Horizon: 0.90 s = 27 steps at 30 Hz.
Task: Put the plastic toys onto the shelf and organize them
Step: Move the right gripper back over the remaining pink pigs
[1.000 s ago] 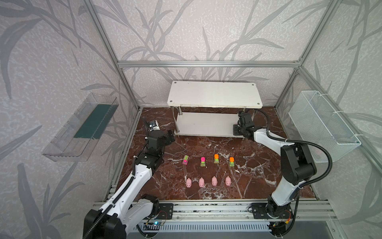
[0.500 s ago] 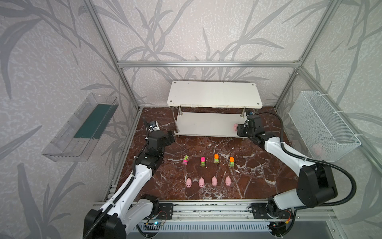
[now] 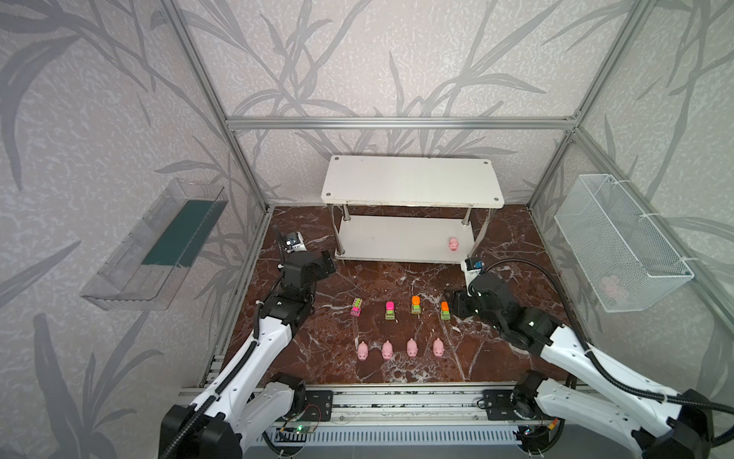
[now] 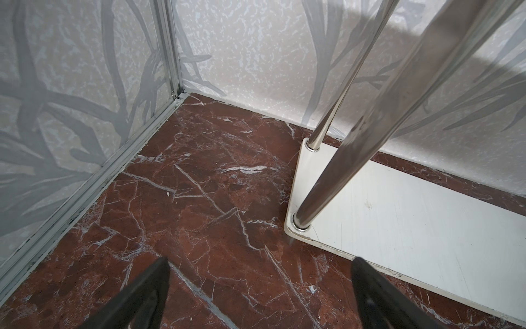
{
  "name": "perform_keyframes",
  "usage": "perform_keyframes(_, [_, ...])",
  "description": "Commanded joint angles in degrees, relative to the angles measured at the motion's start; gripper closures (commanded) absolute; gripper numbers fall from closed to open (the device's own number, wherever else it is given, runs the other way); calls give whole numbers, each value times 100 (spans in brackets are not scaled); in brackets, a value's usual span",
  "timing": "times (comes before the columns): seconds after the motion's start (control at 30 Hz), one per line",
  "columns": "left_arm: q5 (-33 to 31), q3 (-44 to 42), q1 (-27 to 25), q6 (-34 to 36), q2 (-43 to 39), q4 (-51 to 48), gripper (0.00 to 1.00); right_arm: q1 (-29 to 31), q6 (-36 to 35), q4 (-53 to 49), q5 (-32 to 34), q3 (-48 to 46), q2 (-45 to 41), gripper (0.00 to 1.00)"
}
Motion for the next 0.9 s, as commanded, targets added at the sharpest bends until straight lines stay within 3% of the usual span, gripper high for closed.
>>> perform_keyframes(0.0, [-106,-59,-16,-66,-77,-16,3,619,1070,-707,728,-425,-328,31])
perform_keyframes(0.3, [-37,-125,-24,-129,-83,37,3,2085,2325,-620,874,-982,77,28])
perform_keyframes(0.87, [-81,-113,-17,-121,75,80,3,2468,2429,176,668,-1021,1205,32])
